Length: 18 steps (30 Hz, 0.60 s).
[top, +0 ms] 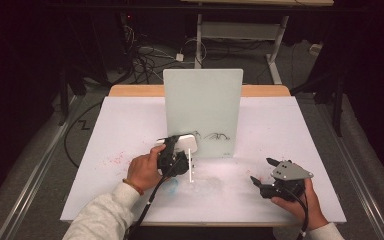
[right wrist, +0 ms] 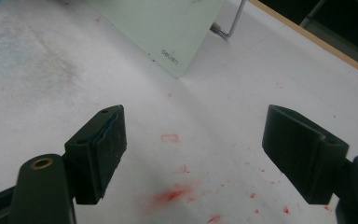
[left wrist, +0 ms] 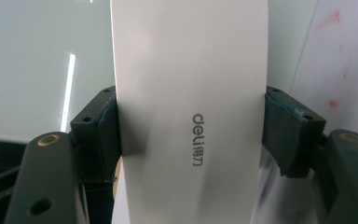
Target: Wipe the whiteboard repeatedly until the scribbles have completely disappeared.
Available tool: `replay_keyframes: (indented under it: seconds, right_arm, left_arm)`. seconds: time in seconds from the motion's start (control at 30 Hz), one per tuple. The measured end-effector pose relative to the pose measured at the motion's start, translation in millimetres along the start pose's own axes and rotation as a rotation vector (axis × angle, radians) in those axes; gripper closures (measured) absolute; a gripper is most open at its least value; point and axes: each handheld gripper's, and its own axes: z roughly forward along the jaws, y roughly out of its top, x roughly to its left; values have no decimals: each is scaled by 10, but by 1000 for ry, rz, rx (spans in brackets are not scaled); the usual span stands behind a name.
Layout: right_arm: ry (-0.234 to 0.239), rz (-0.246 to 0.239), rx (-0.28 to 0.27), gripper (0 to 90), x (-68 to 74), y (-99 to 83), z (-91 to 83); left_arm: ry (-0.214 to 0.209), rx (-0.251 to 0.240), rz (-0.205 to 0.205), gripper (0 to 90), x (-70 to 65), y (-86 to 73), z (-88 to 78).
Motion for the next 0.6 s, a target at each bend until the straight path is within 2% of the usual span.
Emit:
replay_keyframes:
  seconds: [0.6]
  right_arm:
    - [6, -9, -2, 223, 3, -3, 7]
  left_arm:
    - [7, -66, -66, 284, 53, 517, 41]
